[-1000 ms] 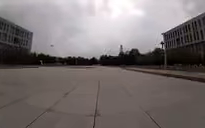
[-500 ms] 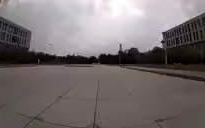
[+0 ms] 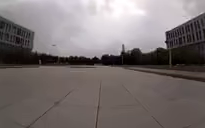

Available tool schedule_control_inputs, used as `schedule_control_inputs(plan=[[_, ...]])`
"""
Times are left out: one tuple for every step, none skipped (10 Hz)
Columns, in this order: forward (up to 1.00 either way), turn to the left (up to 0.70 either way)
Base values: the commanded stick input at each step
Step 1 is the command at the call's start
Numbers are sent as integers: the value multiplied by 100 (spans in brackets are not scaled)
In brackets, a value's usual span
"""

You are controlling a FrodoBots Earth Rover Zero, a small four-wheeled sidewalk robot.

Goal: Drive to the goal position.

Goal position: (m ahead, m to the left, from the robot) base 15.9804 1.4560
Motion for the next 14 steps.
schedule_control_inputs(plan=[[70, -1], [70, -3], [70, -2], [70, 0], [70, -7], [70, -18], [70, -23], [70, 0], [70, 0], [70, 0], [70, -9], [70, -19], [70, -11], [70, 0]])
